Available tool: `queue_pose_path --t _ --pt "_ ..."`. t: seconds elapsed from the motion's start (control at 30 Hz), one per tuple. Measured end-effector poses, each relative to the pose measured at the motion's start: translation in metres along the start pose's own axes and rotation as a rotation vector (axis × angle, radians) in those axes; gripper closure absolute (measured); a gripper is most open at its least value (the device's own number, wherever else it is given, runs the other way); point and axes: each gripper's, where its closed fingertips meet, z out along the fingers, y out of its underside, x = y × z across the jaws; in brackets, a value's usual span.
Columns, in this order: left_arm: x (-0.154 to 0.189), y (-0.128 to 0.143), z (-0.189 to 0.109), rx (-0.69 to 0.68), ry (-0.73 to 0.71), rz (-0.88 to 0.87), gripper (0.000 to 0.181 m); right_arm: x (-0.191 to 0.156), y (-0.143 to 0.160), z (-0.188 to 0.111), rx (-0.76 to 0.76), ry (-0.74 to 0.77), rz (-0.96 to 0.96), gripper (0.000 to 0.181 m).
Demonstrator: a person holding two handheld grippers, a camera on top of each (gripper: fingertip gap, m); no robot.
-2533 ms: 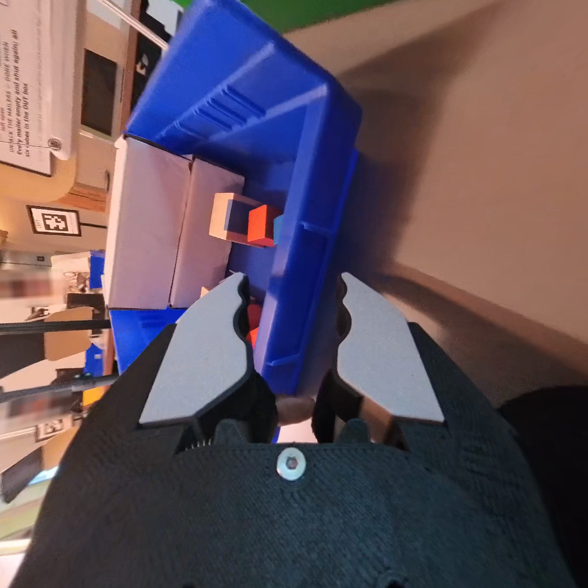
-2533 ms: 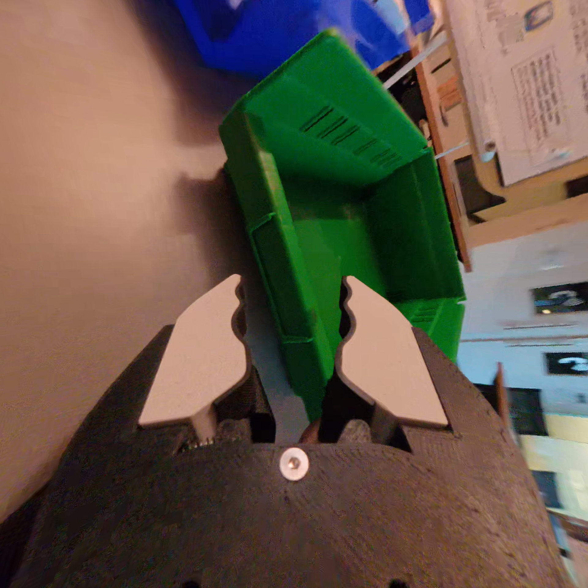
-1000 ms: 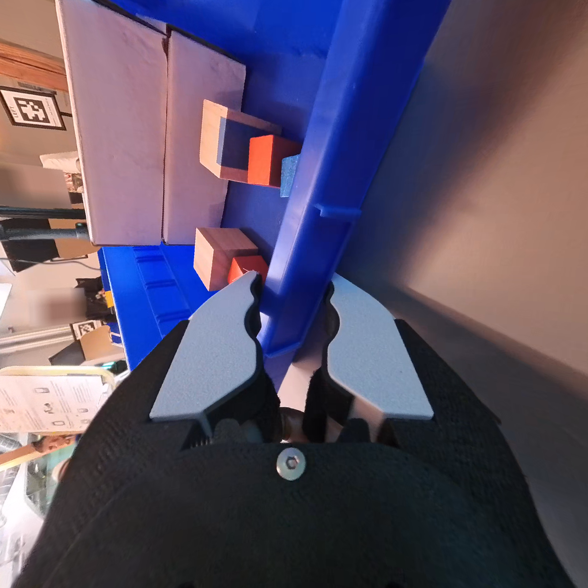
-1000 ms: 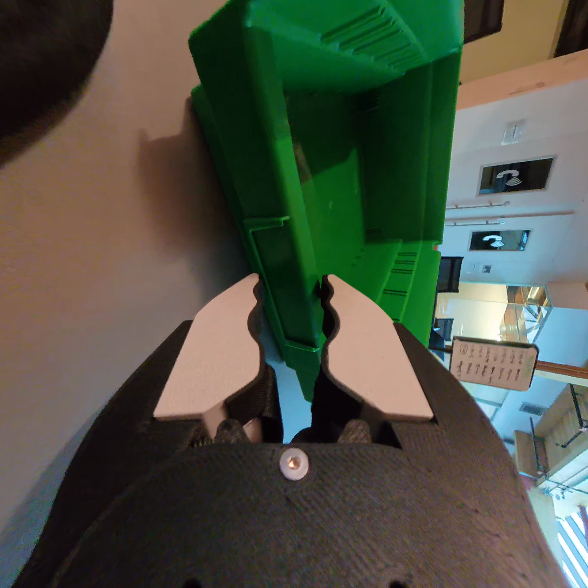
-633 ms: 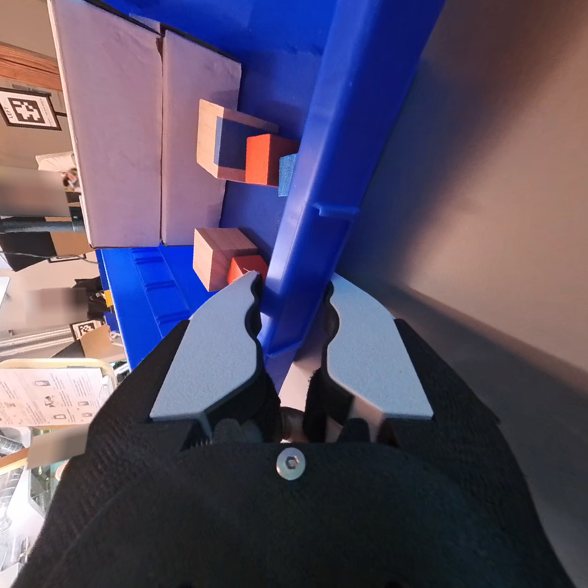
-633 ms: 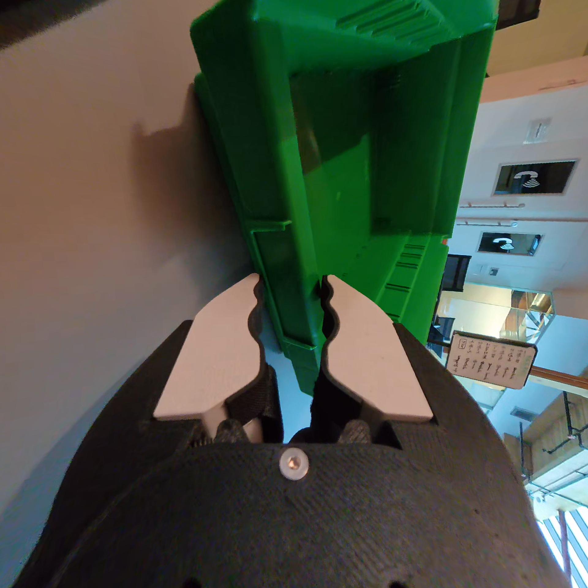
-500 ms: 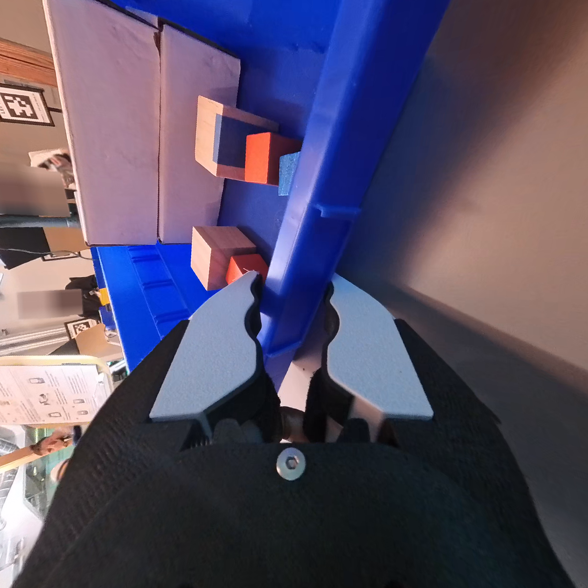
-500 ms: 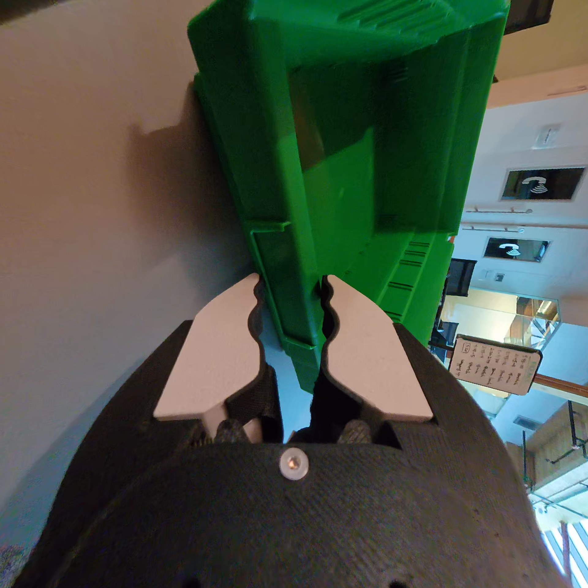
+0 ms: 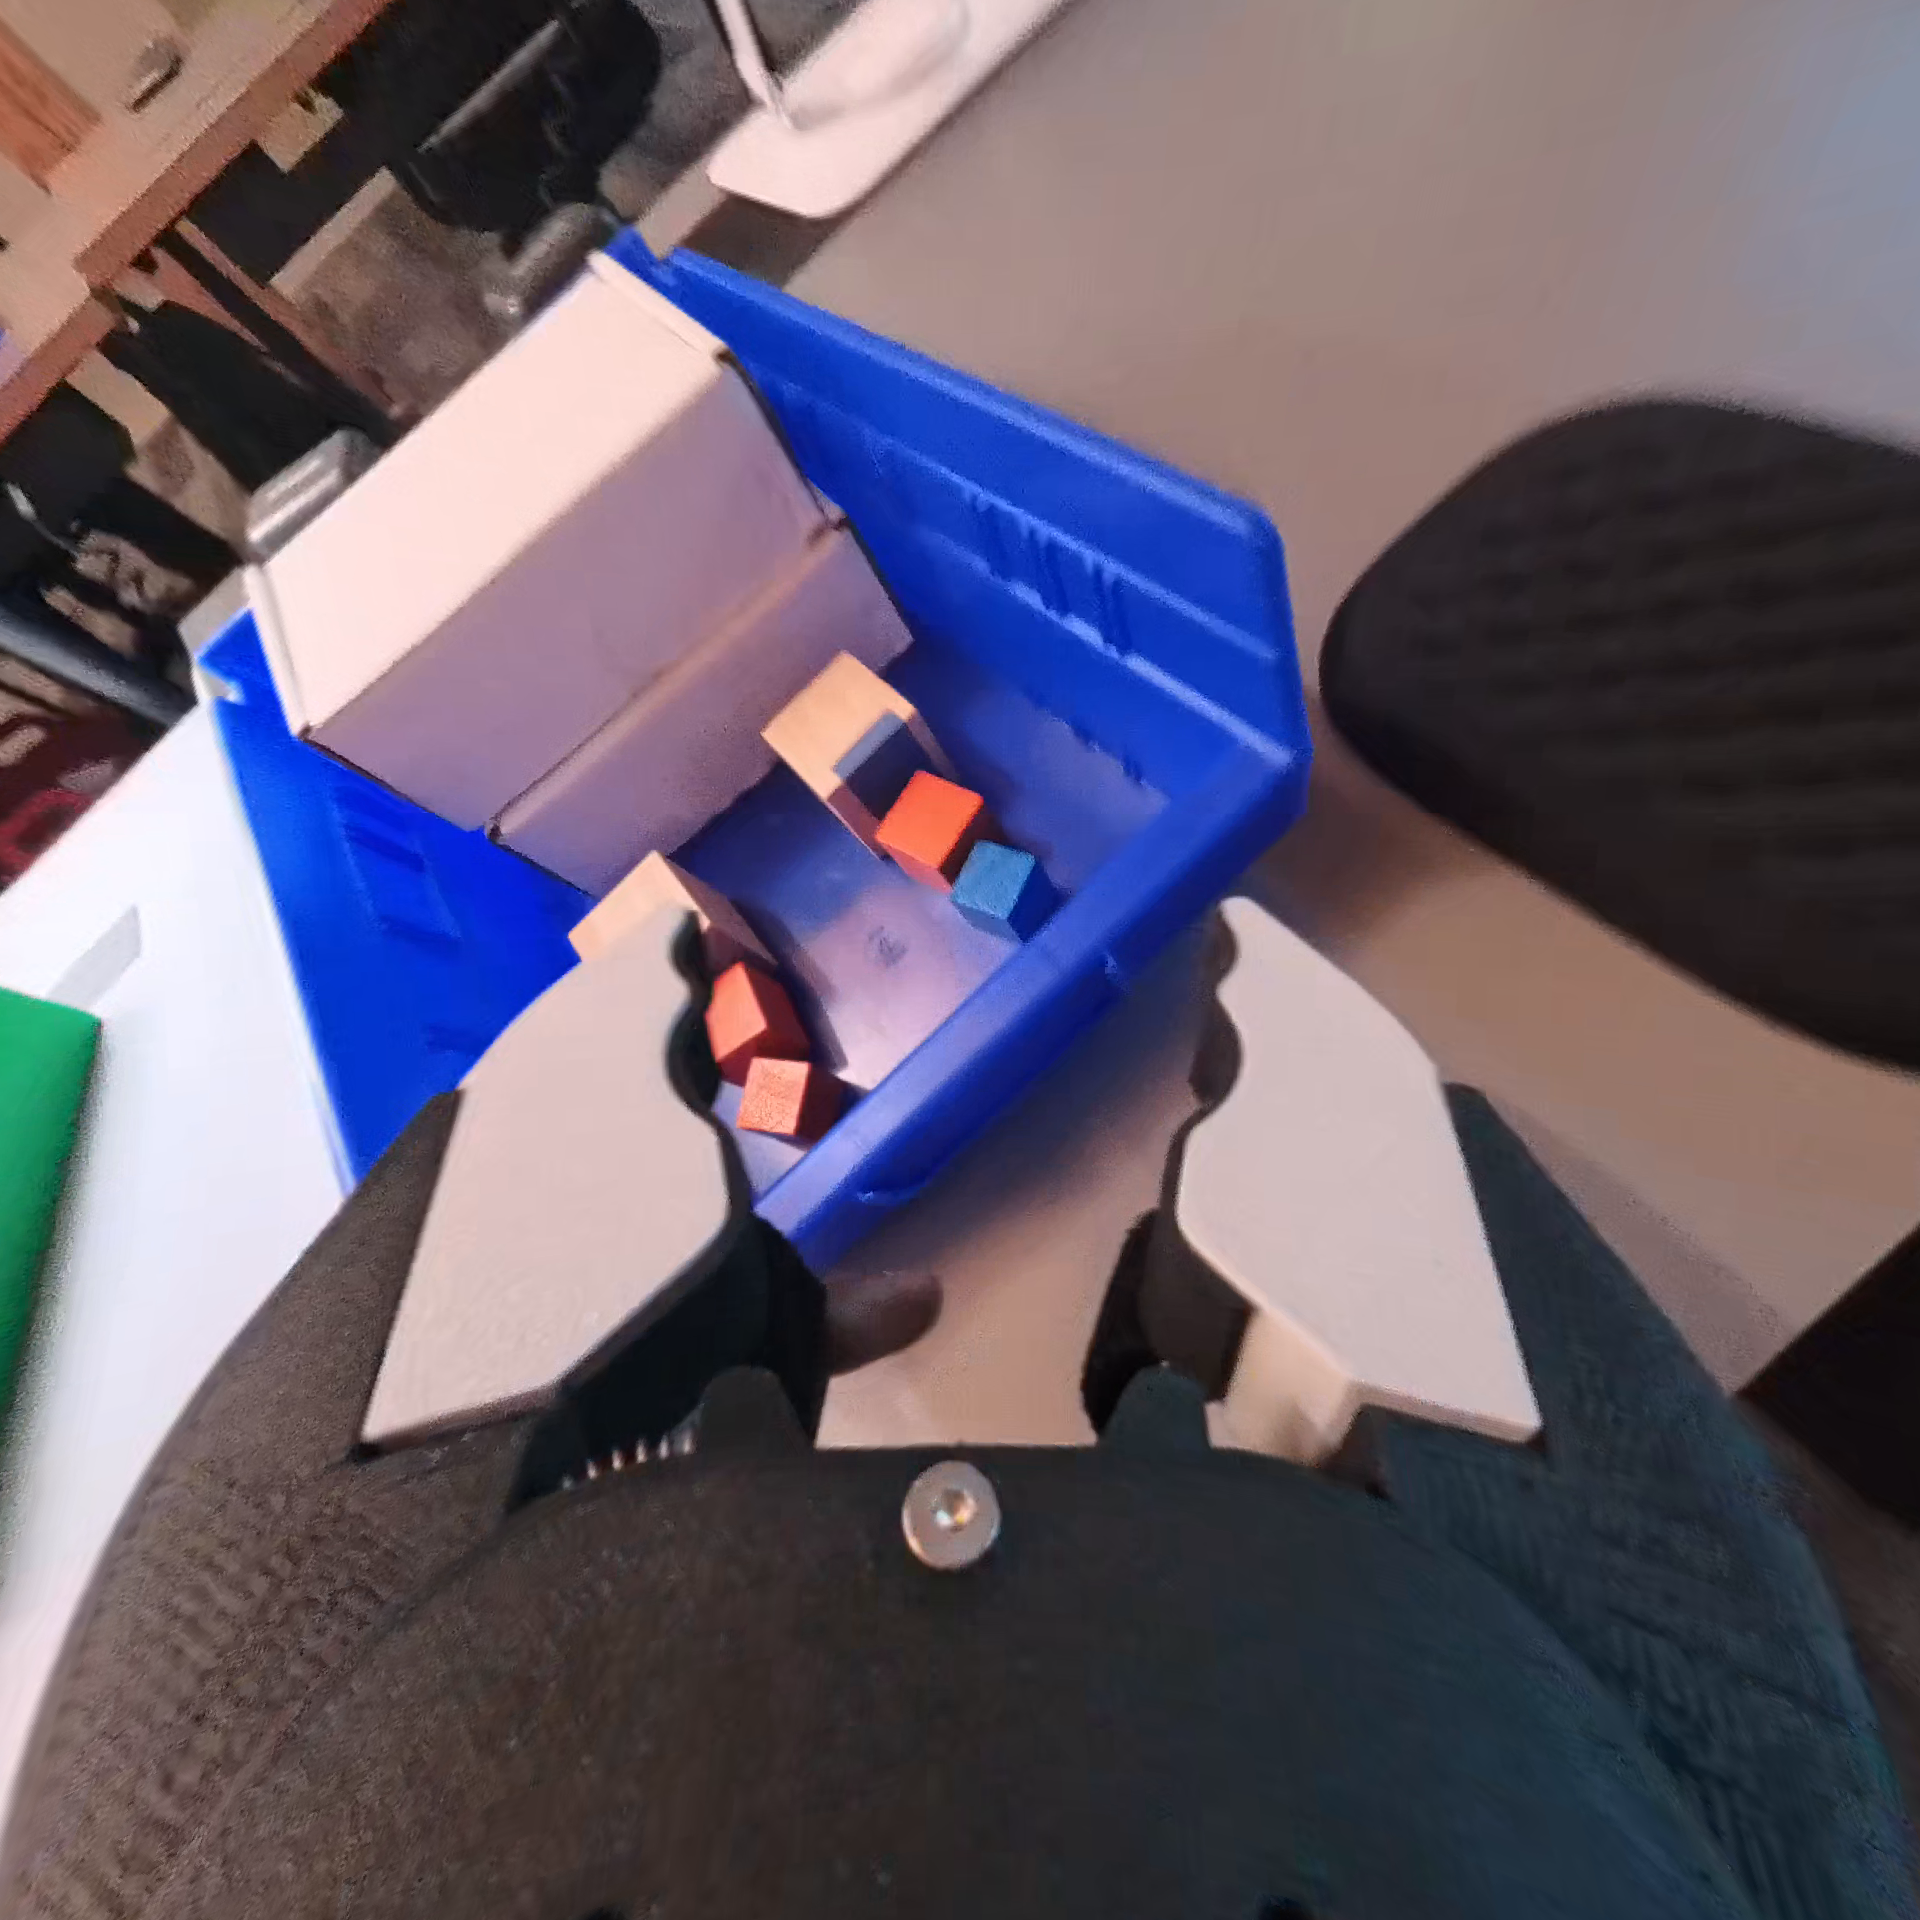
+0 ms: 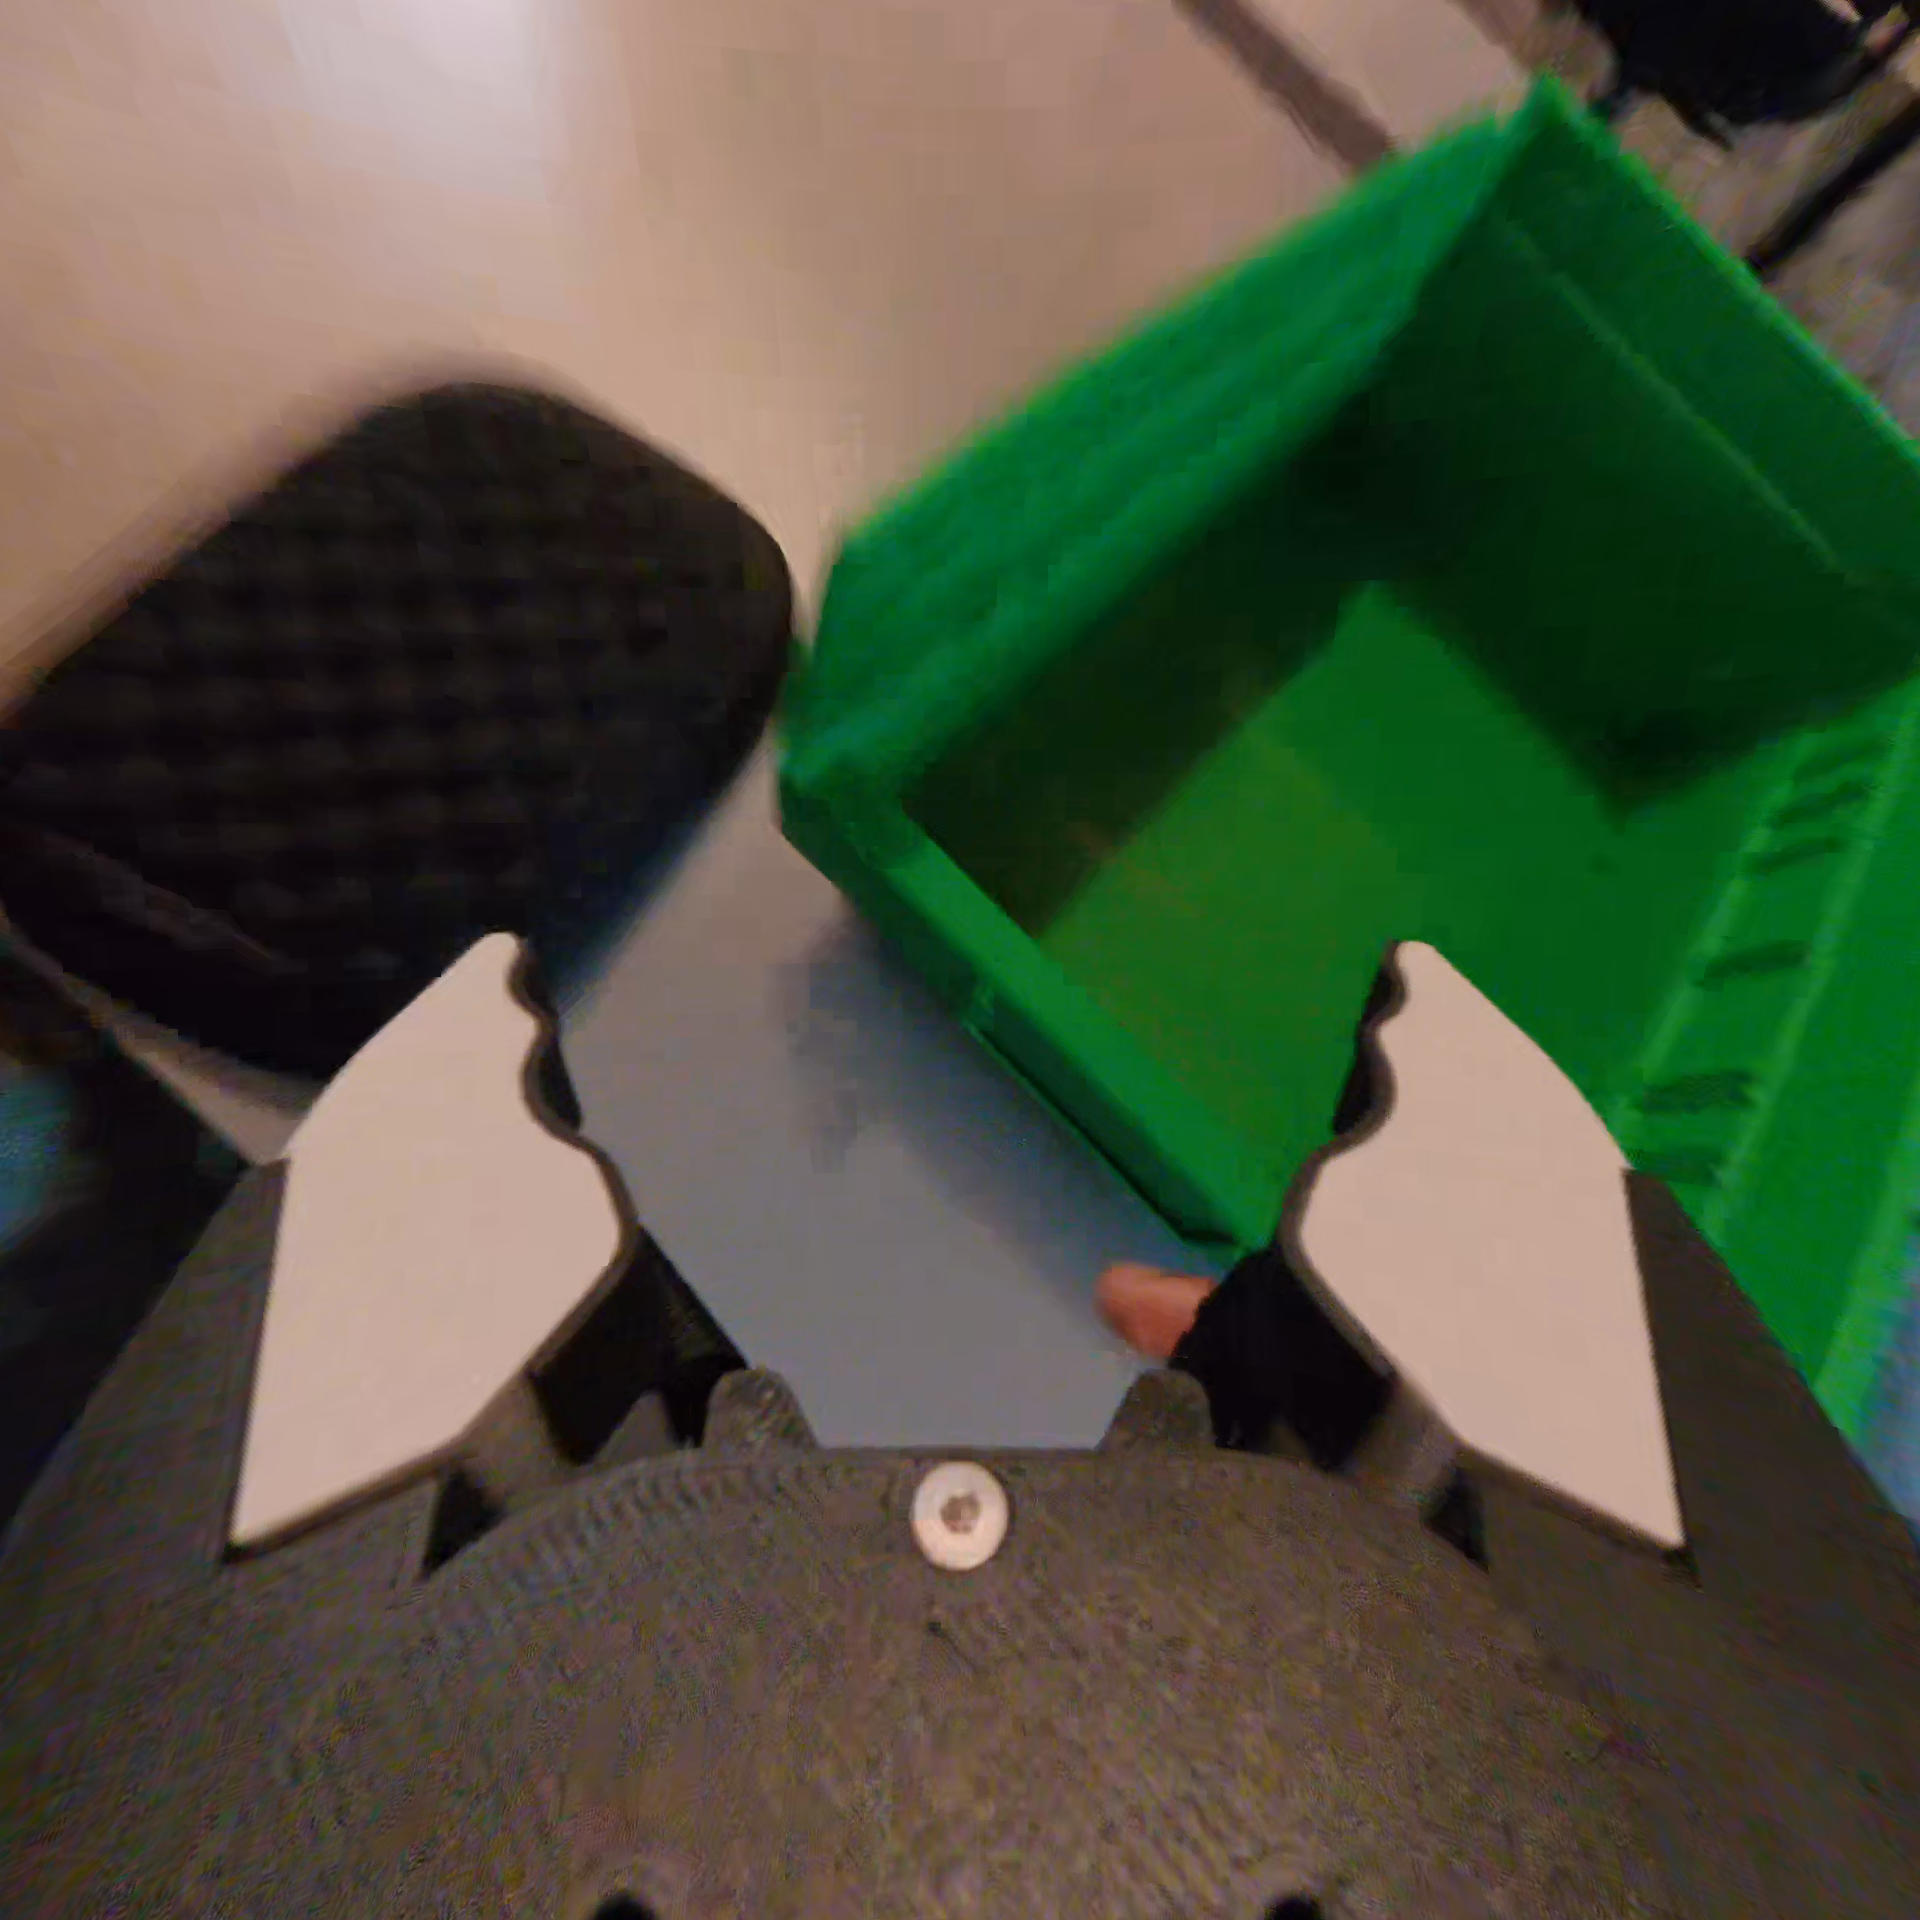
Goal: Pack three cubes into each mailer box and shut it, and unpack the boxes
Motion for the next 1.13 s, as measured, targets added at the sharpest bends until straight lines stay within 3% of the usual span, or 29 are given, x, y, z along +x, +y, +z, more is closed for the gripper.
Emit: queue_pose_path --t 0.03,0.13,0.27,0.43,0.5,0.57,0.67,0.7,0.9,1.0,1.07,1.13 --pt "-0.007 -0.005 -0.004 0.006 -0.022 -0.058 0.08 -0.01 -0.018 -0.003 0.087 -0.058 0.046 0.034" --pt "-0.038 -0.025 -0.011 0.07 -0.15 -0.216 0.044 -0.037 -0.079 -0.015 0.402 -0.188 0.065 0.035" --pt "-0.065 -0.064 -0.02 0.324 -0.184 -0.385 0.036 -0.066 -0.142 -0.029 0.746 -0.231 -0.022 0.035" --pt "-0.086 -0.114 -0.028 0.62 0.02 -0.672 0.036 -0.111 -0.184 -0.011 0.901 -0.413 0.03 0.036" --pt "-0.109 -0.117 -0.02 0.641 -0.032 -0.739 0.037 -0.127 -0.193 0.006 0.919 -0.455 0.041 0.036" --pt "-0.142 -0.1 0.001 0.487 -0.199 -0.68 0.057 -0.142 -0.197 0.027 0.897 -0.503 0.041 0.036" --pt "-0.174 -0.055 0.04 -0.011 -0.29 -0.425 0.057 -0.158 -0.2 0.053 0.876 -0.553 0.056 0.036" --pt "-0.183 -0.051 0.049 -0.096 -0.287 -0.338 0.057 -0.161 -0.201 0.057 0.879 -0.569 0.07 0.036" --pt "-0.165 -0.071 0.092 -0.337 0.116 0.119 0.039 -0.163 -0.198 0.074 0.839 -0.558 0.083 0.036" --pt "-0.148 -0.062 0.107 -0.549 0.279 0.159 0.036 -0.161 -0.198 0.074 0.844 -0.554 0.101 0.036" --pt "-0.147 -0.049 0.111 -0.745 0.315 0.187 0.035 -0.159 -0.198 0.074 0.853 -0.552 0.115 0.036" --pt "-0.15 -0.046 0.118 -0.819 0.323 0.294 0.036 -0.157 -0.198 0.073 0.863 -0.554 0.125 0.036"
